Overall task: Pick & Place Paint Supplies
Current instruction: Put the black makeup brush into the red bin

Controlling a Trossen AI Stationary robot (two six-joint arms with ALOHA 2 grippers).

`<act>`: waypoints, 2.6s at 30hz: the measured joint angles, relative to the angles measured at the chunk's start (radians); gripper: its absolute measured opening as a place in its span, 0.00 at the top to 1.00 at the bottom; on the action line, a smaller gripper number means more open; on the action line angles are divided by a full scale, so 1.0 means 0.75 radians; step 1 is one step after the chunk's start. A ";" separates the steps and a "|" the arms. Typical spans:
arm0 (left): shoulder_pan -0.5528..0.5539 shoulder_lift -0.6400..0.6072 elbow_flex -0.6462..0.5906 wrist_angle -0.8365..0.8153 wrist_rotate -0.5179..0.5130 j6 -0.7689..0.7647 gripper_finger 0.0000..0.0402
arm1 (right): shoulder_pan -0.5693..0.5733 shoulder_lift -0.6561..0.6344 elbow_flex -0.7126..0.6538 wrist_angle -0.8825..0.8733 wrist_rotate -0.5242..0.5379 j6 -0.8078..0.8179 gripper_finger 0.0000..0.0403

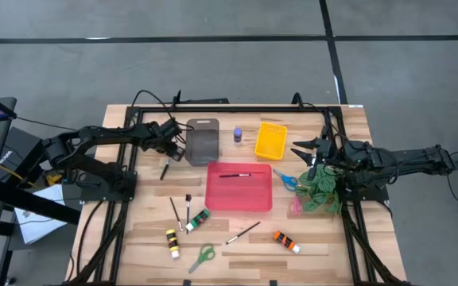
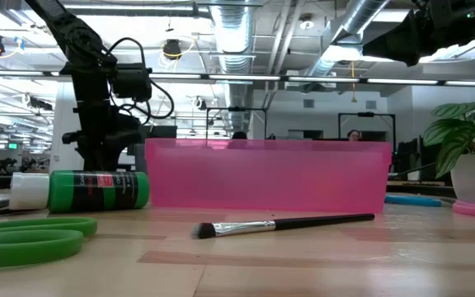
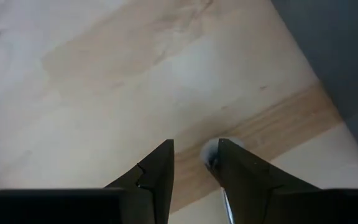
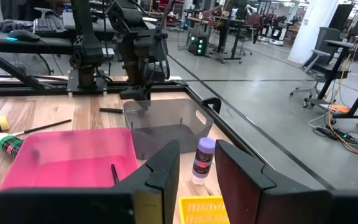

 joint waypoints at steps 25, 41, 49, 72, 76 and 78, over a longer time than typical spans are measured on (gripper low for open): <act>-0.096 -0.005 0.000 -0.057 0.052 0.018 0.71 | 0.001 0.000 0.000 -0.006 0.000 0.001 0.76; -0.210 -0.005 0.000 -0.058 0.053 0.082 0.48 | -0.033 0.084 0.001 0.001 0.001 -0.005 0.76; -0.210 -0.005 0.000 -0.062 0.087 0.076 0.40 | -0.060 0.083 0.001 0.001 -0.011 0.001 0.76; -0.183 -0.007 -0.086 0.010 0.140 0.081 0.77 | -0.060 0.083 0.001 0.009 -0.013 0.001 0.76; -0.183 -0.007 -0.086 0.017 0.136 0.110 0.92 | -0.060 0.083 0.001 0.009 -0.013 0.001 0.76; -0.183 -0.007 -0.085 0.015 0.136 0.111 0.97 | -0.060 0.083 0.001 0.009 -0.013 0.002 0.76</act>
